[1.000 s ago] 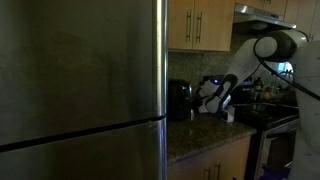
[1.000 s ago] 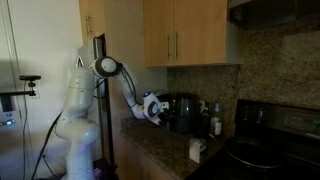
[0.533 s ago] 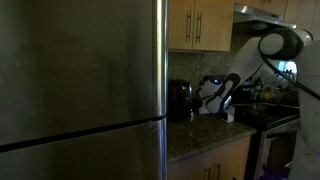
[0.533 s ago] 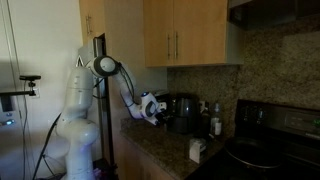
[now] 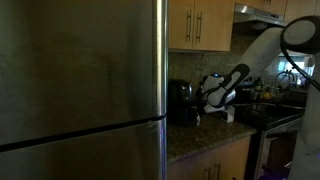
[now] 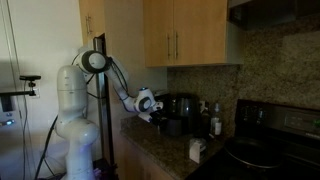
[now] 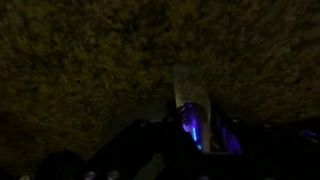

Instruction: Remove the coffee kettle from the coffee maker

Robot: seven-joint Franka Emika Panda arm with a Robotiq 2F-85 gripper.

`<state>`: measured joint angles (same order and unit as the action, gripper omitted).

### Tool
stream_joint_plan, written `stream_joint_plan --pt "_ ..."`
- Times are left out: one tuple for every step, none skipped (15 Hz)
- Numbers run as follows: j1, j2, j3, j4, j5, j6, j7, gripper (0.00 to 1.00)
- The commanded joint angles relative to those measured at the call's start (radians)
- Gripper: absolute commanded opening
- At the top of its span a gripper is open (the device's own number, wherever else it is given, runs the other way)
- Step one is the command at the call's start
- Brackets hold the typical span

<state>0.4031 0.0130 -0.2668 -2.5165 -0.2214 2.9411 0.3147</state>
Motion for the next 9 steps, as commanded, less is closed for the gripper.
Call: stream_joint_plan --pt "-0.146 0.031 0.162 -0.019 0.146 -0.003 -0.127 0.06" --pt "-0.171 0.075 0.190 -0.010 0.183 0.045 -0.128 0.49" --pt "-0.193 0.108 0.209 -0.005 0.195 0.097 -0.131 0.50" --pt "-0.147 0.145 0.143 -0.001 0.141 0.166 -0.077 0.58" --pt "-0.149 0.161 0.120 0.001 0.076 0.203 -0.035 0.65" --pt "-0.125 0.165 0.063 -0.003 0.013 0.247 0.002 0.75" --pt "-0.095 0.164 0.011 -0.004 -0.019 0.257 0.024 0.81" --pt "-0.068 0.149 -0.030 -0.010 -0.040 0.252 0.034 0.90" --pt "-0.036 0.114 -0.079 -0.032 -0.069 0.240 0.041 0.97"
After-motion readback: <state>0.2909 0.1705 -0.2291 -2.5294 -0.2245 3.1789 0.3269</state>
